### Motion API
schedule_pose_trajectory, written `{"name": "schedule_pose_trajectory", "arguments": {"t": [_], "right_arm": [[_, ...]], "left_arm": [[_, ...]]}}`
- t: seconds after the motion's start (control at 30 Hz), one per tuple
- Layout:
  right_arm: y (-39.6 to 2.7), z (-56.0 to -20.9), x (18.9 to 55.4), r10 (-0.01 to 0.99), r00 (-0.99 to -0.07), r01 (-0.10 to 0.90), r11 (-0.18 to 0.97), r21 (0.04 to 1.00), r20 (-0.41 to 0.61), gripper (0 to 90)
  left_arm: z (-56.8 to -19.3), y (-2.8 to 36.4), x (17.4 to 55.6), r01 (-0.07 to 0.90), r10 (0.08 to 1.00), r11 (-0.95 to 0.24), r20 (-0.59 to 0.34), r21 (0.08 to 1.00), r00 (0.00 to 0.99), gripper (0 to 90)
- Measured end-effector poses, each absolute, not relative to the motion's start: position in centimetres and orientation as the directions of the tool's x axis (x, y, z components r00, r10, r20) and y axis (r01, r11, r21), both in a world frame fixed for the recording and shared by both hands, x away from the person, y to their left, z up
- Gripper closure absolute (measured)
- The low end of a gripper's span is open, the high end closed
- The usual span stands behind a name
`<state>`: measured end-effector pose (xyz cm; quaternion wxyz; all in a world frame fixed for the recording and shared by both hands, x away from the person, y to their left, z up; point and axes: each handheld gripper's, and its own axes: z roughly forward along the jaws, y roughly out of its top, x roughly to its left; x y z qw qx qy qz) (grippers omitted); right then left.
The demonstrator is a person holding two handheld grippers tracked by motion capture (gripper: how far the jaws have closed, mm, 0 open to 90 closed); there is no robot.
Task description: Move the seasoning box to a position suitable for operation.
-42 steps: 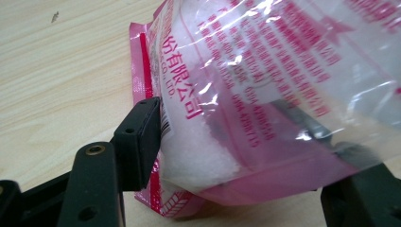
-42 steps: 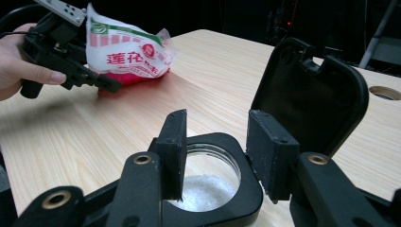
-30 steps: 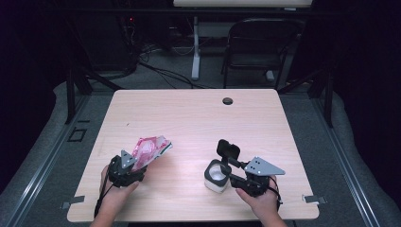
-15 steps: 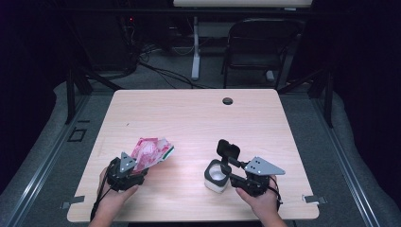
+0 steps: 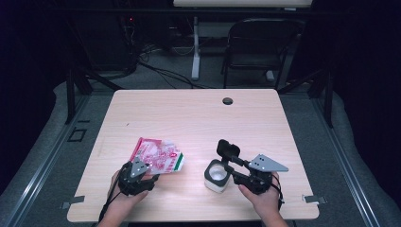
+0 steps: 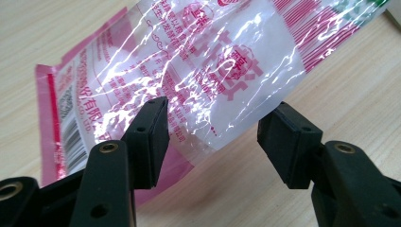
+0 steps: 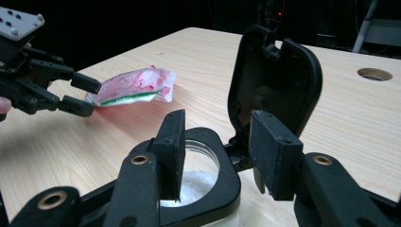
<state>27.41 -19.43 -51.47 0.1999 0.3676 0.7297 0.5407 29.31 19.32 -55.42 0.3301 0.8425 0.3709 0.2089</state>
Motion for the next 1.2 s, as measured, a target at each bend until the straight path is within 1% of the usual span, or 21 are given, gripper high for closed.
{"name": "schedule_pose_trajectory", "arguments": {"t": [0.1, 0.2, 0.53, 0.73, 0.83, 1.0, 1.07, 1.2], "right_arm": [[-19.5, -51.5, 27.5, 0.756, -0.646, 0.325, 0.144, 0.935, 0.109, 56.8], [-19.5, -51.5, 27.5, 0.755, -0.647, 0.326, 0.15, 0.934, 0.105, 56.8], [-19.7, -51.4, 27.5, 0.764, -0.638, 0.321, 0.154, 0.934, 0.093, 55.7], [-20.2, -51.3, 27.6, 0.771, -0.626, 0.324, 0.121, 0.938, 0.117, 55.6], [-20.2, -51.1, 27.5, 0.777, -0.619, 0.316, 0.119, 0.941, 0.11, 55.7], [-20.9, -50.6, 27.3, 0.799, -0.591, 0.293, 0.082, 0.953, 0.114, 55.8], [-21.2, -50.6, 27.4, 0.819, -0.562, 0.297, 0.071, 0.952, 0.115, 55.7], [-21.6, -50.7, 27.8, 0.83, -0.541, 0.31, 0.048, 0.949, 0.135, 54.2]], "left_arm": [[-56.0, 18.9, 29.5, 0.494, 0.763, -0.503, 0.095, 0.709, 0.64, 43.8], [-56.2, 18.3, 29.4, 0.482, 0.746, -0.53, 0.112, 0.697, 0.657, 43.4], [-55.9, 17.7, 29.1, 0.469, 0.733, -0.526, 0.099, 0.709, 0.673, 43.1], [-55.7, 17.3, 28.8, 0.461, 0.73, -0.514, 0.087, 0.724, 0.677, 43.4], [-55.7, 17.2, 28.8, 0.463, 0.724, -0.517, 0.079, 0.72, 0.686, 43.5], [-55.7, 17.0, 28.8, 0.461, 0.722, -0.519, 0.08, 0.72, 0.688, 43.7], [-55.7, 17.0, 28.7, 0.456, 0.724, -0.512, 0.08, 0.728, 0.685, 43.7], [-55.7, 16.9, 28.6, 0.456, 0.721, -0.512, 0.075, 0.727, 0.689, 43.9]]}}
